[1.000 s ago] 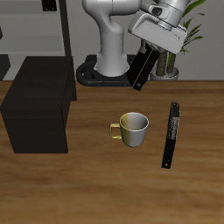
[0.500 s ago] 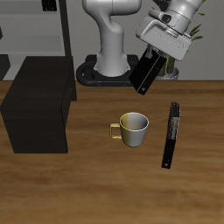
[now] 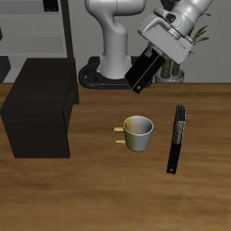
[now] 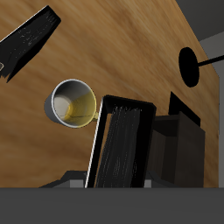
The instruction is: Place the right black book in the top region of the shelf
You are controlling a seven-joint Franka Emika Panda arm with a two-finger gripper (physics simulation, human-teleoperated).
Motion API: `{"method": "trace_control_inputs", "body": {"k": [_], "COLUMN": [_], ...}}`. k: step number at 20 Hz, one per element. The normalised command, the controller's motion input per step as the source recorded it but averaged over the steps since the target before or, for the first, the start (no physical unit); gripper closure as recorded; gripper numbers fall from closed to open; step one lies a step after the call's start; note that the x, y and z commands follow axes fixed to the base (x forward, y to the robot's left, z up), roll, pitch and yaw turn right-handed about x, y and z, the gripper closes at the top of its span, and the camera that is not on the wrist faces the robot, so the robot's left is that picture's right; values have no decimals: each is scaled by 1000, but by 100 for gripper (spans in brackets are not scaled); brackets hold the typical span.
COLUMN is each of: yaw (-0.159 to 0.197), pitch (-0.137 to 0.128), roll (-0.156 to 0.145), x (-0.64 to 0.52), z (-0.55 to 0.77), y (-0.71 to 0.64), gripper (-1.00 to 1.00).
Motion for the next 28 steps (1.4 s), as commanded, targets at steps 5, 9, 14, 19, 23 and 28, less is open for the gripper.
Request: {"method": "trace_control_inputs", "body": {"k": [5,9,14,19,23,28], "yaw": [-44,-11,3,10,20,-8], "pitch": [8,-58,-19,-11,-2,-9], "roll": [-82,-38,-6,9,9,6], "x": [78,-69,60,97,99,16], "z": [68,135,-6,-40,-114,-74], "y": [-162,60,204,224,202,141], "gripper": [100,100,100,100,100,100]}}
